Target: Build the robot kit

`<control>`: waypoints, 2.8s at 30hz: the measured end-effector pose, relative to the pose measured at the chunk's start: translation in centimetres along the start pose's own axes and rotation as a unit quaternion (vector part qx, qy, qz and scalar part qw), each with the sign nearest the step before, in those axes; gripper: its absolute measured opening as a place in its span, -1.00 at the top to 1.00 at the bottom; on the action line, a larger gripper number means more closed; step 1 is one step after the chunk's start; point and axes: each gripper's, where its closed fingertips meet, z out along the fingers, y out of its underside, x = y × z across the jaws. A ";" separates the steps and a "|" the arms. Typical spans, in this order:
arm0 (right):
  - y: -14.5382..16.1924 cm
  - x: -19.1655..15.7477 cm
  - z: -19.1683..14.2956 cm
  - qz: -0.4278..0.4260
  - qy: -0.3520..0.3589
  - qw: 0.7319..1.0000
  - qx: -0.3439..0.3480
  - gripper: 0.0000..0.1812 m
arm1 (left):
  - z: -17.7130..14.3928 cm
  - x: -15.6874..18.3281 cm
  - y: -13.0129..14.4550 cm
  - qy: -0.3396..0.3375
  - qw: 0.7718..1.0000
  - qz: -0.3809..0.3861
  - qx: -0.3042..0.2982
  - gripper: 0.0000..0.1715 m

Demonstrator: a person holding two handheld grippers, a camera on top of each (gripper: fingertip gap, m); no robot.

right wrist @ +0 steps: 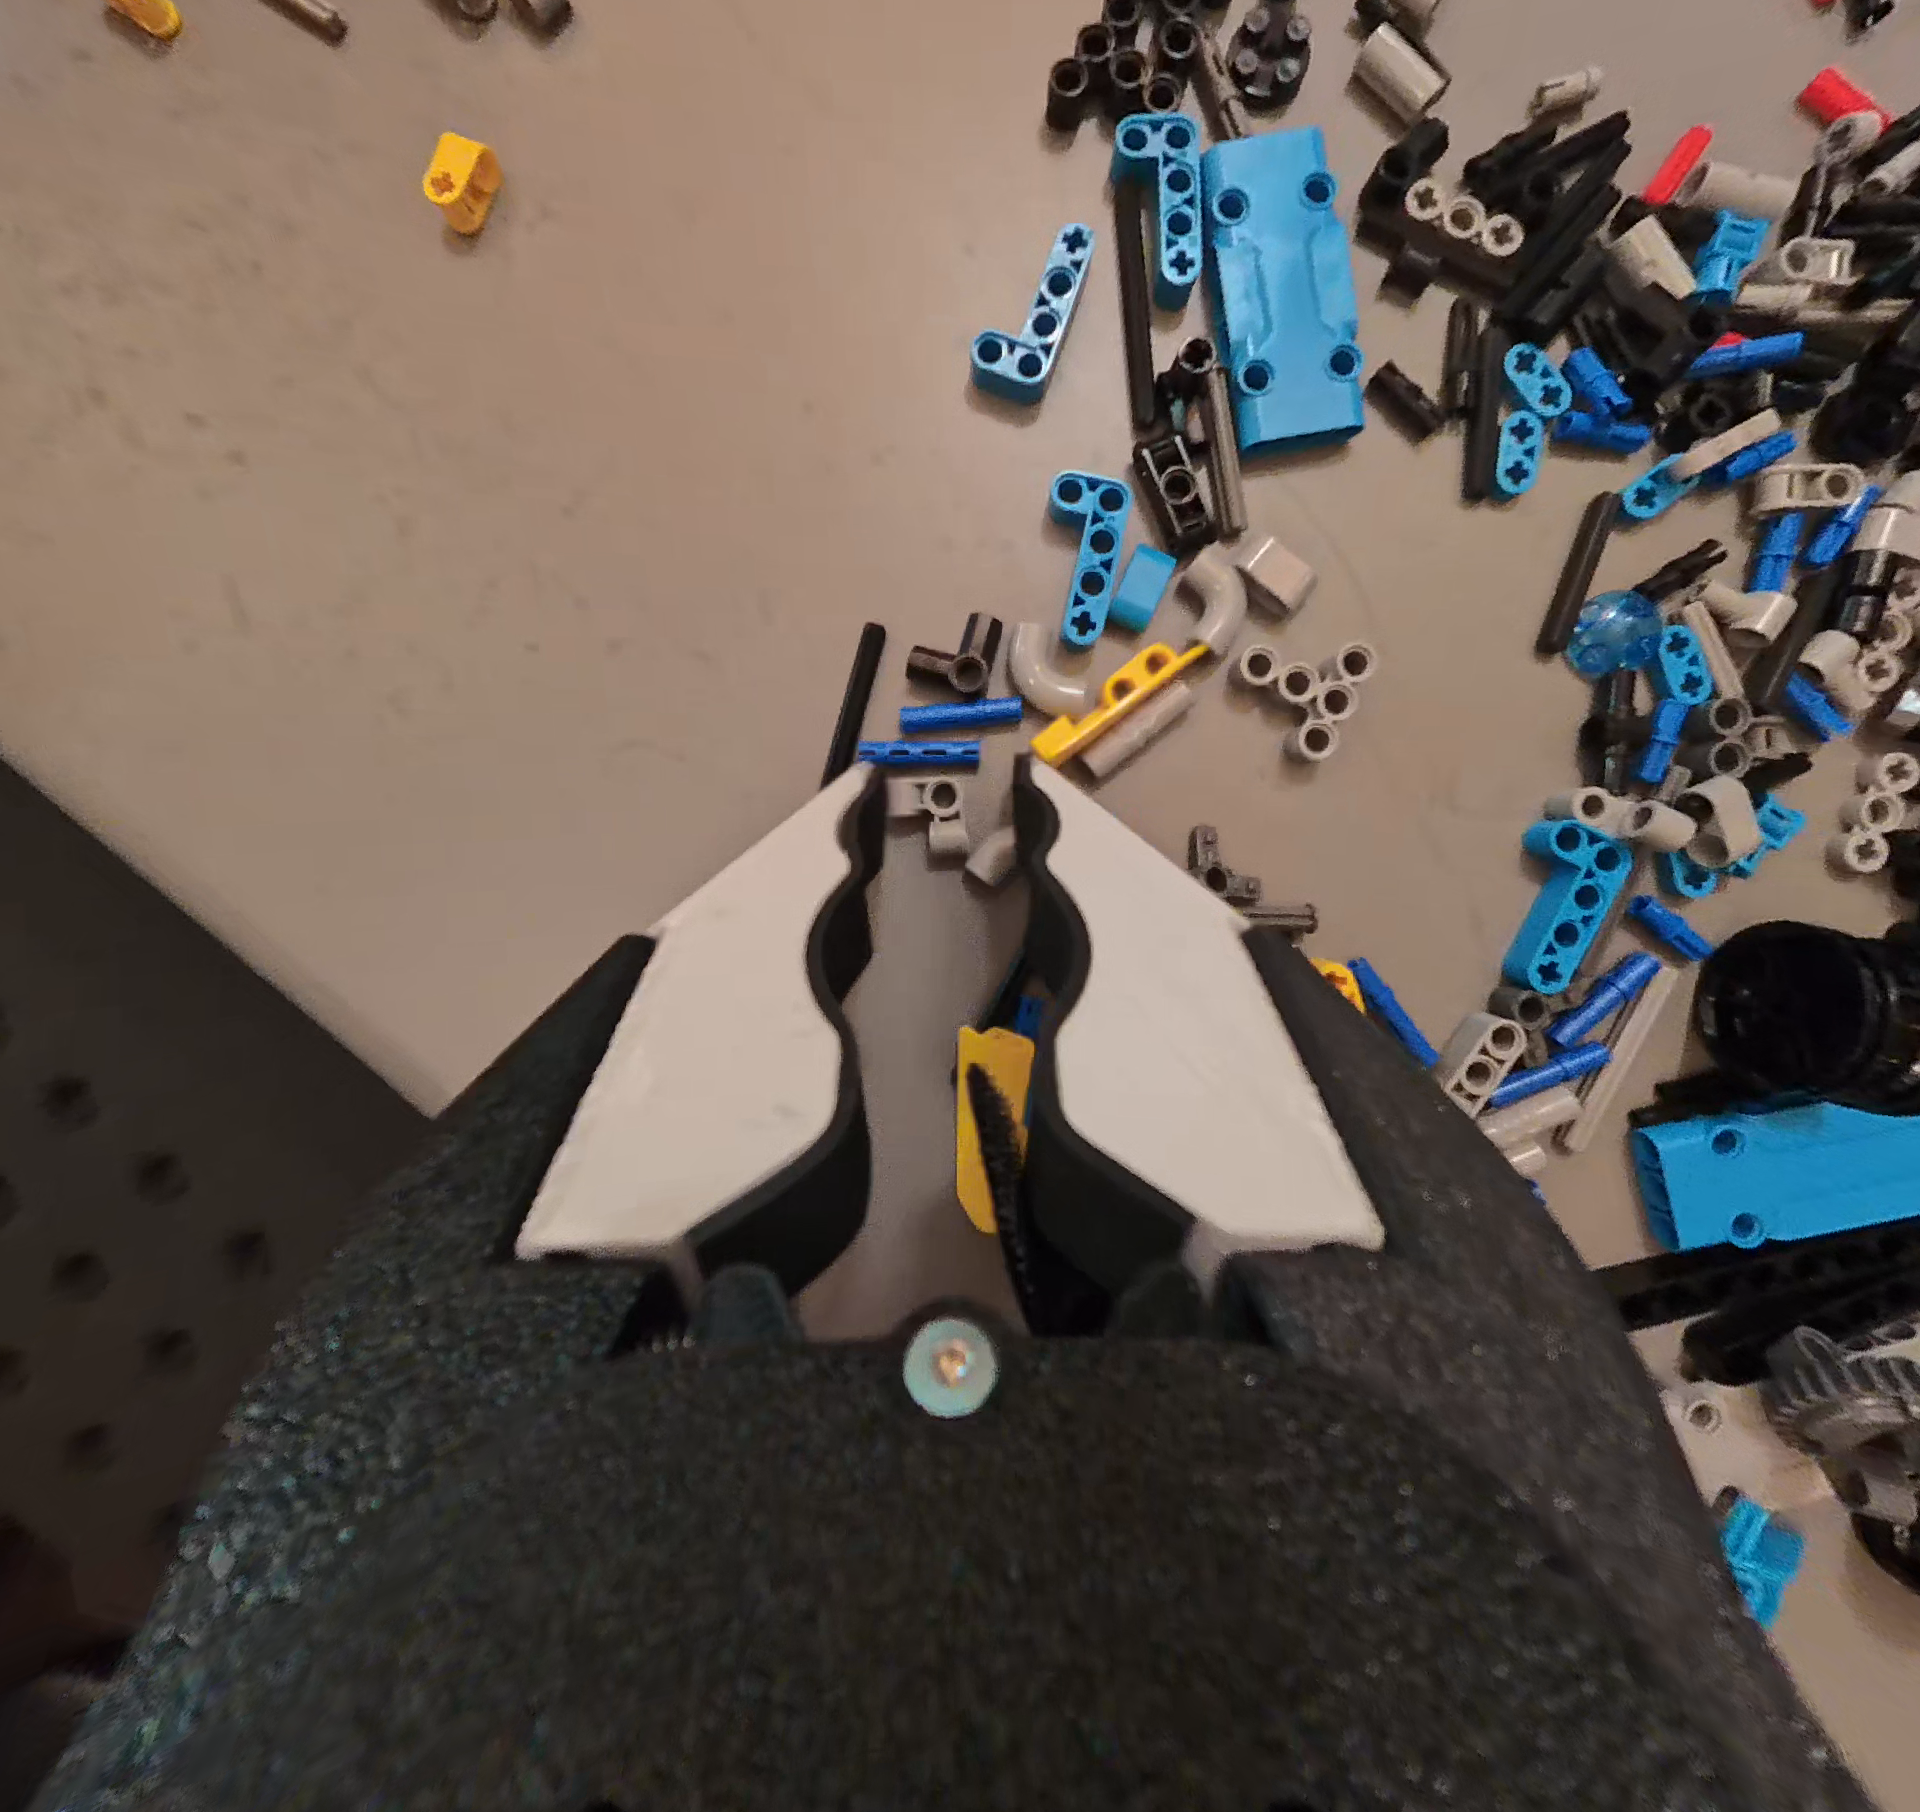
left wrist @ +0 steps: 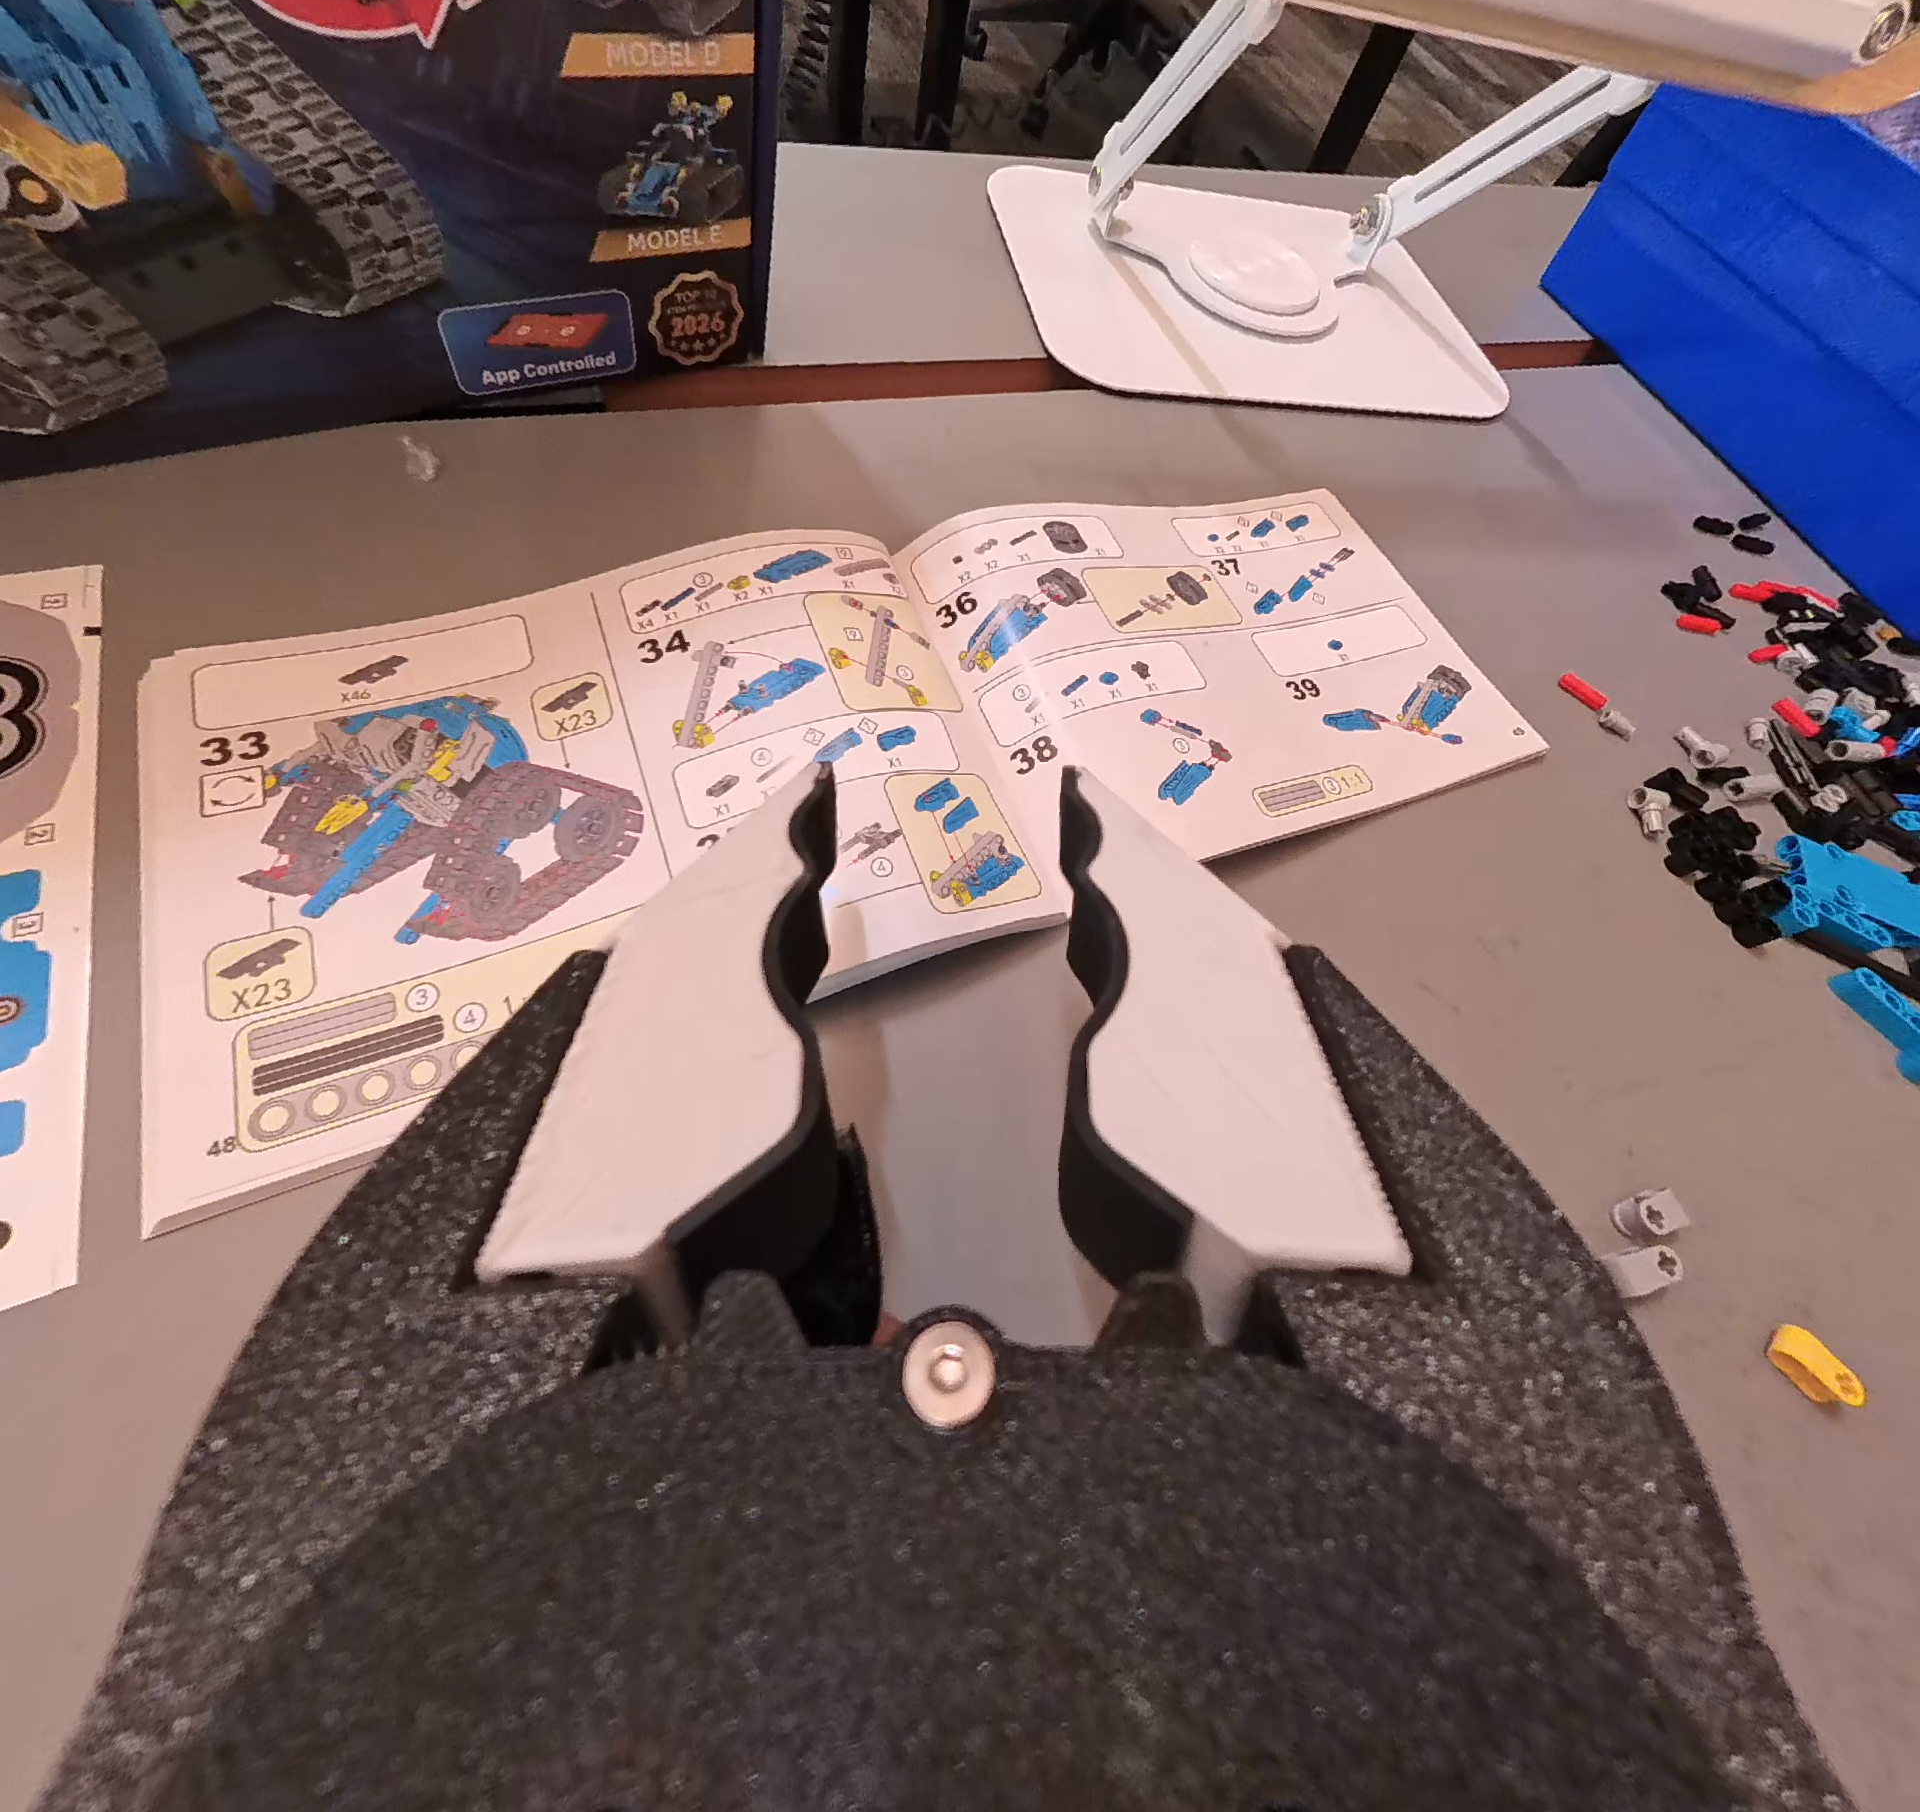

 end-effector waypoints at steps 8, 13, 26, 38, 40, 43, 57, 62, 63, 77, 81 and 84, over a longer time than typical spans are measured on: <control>-0.1 -0.4 0.7 0.000 -0.002 1.000 -0.006 0.71 | 0.1 0.3 0.2 0.003 1.000 0.004 -0.004 0.50; 0.1 -0.2 0.6 -0.003 0.006 1.000 -0.021 0.73 | 0.1 0.2 0.1 0.003 1.000 0.002 -0.003 0.50; -9.8 -10.9 3.1 -0.087 -0.116 0.986 0.080 0.73 | 0.0 -0.9 0.0 -0.005 1.000 -0.011 -0.002 0.51; -10.2 -16.2 7.6 -0.142 -0.136 0.978 0.062 0.73 | 0.1 -0.9 0.3 0.005 1.000 -0.026 -0.009 0.50; -10.2 -16.1 7.5 -0.135 -0.138 0.979 0.063 0.73 | 0.1 -0.6 0.3 0.008 1.000 -0.024 -0.010 0.50; -9.9 -15.0 6.9 -0.137 -0.115 0.982 0.059 0.59 | 0.1 -0.4 0.4 0.011 1.000 -0.024 -0.013 0.50; -11.4 3.5 3.2 0.004 0.070 0.992 0.107 0.63 | 0.2 -0.1 0.6 0.021 0.999 -0.024 -0.021 0.50; -10.4 8.3 3.6 0.052 0.111 0.989 0.082 0.66 | 0.2 0.1 0.7 0.025 0.999 -0.022 -0.023 0.50; -10.2 9.0 3.7 0.062 0.115 0.988 0.081 0.66 | 0.3 0.2 0.7 0.026 0.999 -0.022 -0.024 0.50; -9.8 15.7 3.2 0.146 0.175 0.971 0.070 0.78 | 0.4 0.2 0.8 0.030 0.999 -0.026 -0.028 0.51; -9.2 18.9 1.9 0.209 0.211 0.953 0.065 0.82 | 0.4 0.3 0.8 0.031 0.999 -0.024 -0.028 0.51; -9.8 19.4 2.3 0.246 0.189 0.948 0.065 0.82 | 0.4 0.3 0.8 0.031 0.999 -0.025 -0.029 0.51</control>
